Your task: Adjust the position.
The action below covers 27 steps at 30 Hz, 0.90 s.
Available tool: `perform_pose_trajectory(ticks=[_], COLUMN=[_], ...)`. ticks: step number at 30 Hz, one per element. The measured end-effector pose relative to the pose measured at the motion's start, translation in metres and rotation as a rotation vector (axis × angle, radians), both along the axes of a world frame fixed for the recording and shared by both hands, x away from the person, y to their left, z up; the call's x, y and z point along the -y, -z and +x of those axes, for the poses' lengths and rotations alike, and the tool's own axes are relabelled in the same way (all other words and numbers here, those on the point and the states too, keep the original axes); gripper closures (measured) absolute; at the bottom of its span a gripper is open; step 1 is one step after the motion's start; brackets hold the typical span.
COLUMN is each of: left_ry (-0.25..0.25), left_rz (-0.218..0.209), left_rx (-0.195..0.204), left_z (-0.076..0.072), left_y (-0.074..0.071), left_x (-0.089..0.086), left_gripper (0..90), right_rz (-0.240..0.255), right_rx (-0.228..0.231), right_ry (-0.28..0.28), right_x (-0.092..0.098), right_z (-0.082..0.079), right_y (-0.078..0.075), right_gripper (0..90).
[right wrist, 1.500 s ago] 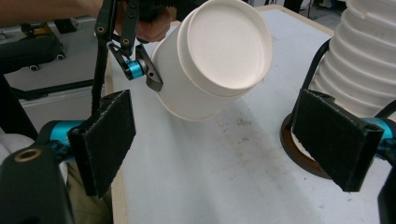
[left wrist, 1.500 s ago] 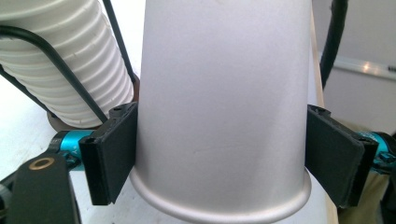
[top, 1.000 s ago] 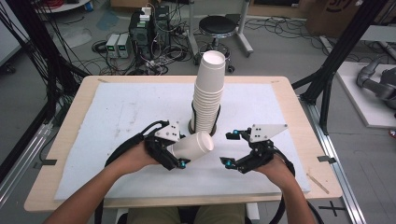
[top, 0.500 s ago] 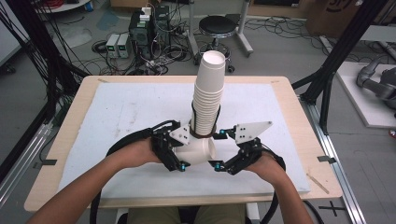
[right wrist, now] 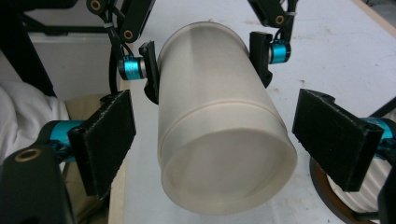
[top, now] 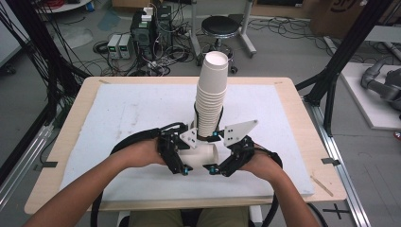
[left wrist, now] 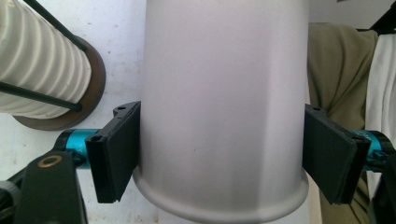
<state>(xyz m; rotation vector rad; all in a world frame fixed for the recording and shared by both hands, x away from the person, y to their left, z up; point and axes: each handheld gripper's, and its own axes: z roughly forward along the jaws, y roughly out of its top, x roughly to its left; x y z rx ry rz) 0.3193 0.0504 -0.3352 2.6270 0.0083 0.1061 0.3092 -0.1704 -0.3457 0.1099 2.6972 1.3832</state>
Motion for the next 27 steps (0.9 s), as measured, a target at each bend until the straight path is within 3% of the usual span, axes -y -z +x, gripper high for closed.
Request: perform_pose_trajectory(ticks=[11, 19, 27], left_ry=[0.009, 0.020, 0.021], left_rz=[0.021, 0.040, 0.013], left_rx=[-0.019, -0.031, -0.021], left_z=[0.001, 0.000, -0.001], left_y=[0.001, 0.004, 0.004], left_x=[0.003, 0.007, 0.006], left_gripper=[19.9, 20.1, 21.3], right_rz=[-0.159, -0.195, -0.218], right_rx=[0.033, 0.049, 0.077], right_ry=[-0.070, -0.097, -0.086], right_x=[-0.023, -0.026, -0.026], right_z=[0.003, 0.004, 0.002], right_y=[0.008, 0.009, 0.011], right_gripper=[15.4, 23.8, 27.1])
